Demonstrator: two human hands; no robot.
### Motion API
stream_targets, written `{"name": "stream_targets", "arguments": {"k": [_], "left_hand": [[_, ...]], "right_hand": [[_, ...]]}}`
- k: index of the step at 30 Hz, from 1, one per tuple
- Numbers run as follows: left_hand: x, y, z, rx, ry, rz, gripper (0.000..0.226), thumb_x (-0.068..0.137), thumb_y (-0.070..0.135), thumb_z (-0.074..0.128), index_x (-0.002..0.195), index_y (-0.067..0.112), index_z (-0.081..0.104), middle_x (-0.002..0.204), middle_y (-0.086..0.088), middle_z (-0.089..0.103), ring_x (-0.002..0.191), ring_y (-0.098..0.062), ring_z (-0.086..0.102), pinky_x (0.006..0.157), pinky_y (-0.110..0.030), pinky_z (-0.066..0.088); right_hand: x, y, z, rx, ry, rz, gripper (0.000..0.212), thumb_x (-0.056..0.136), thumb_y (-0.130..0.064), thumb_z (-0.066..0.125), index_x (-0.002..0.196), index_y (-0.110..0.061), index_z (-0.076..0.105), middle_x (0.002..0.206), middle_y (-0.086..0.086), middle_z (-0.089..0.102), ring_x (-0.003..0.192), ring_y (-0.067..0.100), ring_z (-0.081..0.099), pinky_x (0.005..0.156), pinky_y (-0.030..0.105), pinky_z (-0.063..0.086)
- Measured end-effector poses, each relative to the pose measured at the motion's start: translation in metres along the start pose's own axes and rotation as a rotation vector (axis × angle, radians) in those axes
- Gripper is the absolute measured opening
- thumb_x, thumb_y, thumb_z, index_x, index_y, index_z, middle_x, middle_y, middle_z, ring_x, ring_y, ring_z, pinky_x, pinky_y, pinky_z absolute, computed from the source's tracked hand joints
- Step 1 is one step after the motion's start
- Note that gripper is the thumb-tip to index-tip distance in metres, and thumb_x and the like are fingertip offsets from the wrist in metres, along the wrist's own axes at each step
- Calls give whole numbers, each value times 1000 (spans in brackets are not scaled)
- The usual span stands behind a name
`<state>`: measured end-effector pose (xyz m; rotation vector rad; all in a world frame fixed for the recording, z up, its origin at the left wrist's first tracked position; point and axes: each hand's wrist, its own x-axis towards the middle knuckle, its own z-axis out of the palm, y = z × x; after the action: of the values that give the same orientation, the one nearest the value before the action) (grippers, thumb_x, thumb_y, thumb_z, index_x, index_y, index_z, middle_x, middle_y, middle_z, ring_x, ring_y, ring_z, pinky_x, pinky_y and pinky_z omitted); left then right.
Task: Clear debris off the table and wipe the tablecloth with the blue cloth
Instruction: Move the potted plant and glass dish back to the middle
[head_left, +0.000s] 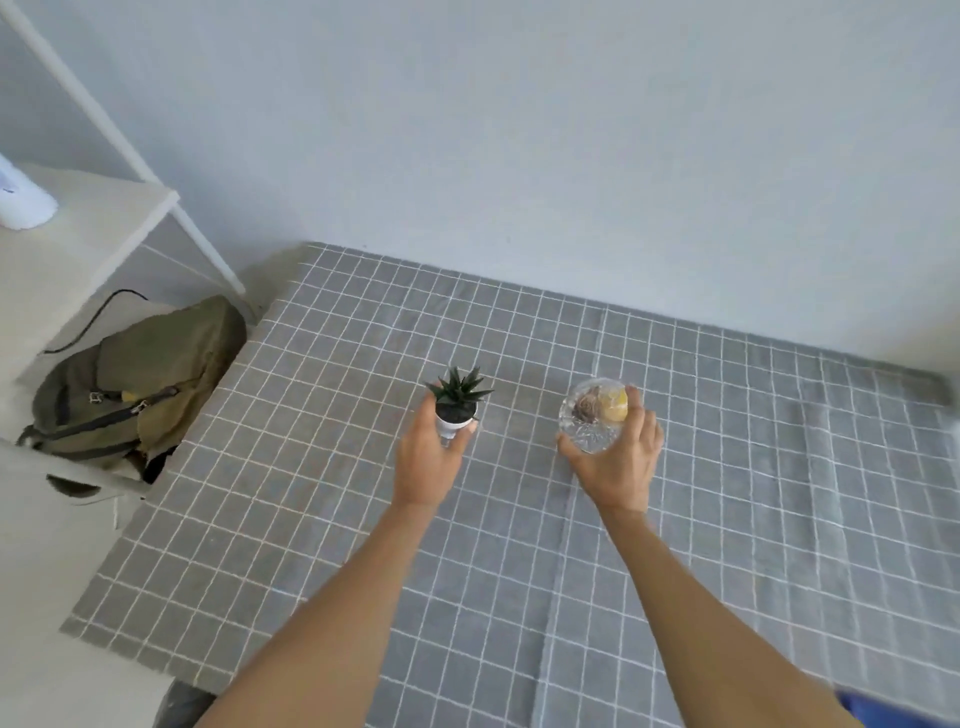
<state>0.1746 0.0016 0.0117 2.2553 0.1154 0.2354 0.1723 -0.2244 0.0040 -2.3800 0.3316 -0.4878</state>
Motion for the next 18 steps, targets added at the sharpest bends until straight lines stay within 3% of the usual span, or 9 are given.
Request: {"name": "stream_targets", "arguments": {"k": [5,9,18], "left_hand": [[7,21,39,-26,-81,64,54,85,36,69,130,12,50,113,2,66,98,-15,62,79,-26,51],[13,32,64,-47,-128,112,51,83,36,71,125,12,53,111,3,66,96,-16,63,77,-30,53],[18,38,96,-100,-143,141,42,83,26,72,115,4,54,102,-3,66,88,-17,63,74,-24,50]], "right_hand": [[4,32,-18,-24,37,97,103,56,-39,86,140,-11,34,116,15,47,112,35,43,104,50,31],[8,46,-19,-29,56,140,104,56,-46,83,141,-13,32,119,15,47,114,36,43,105,49,30],[10,49,-5,35,-34,222,106,62,-45,83,145,-23,21,144,15,34,134,35,29,110,51,28]]}}
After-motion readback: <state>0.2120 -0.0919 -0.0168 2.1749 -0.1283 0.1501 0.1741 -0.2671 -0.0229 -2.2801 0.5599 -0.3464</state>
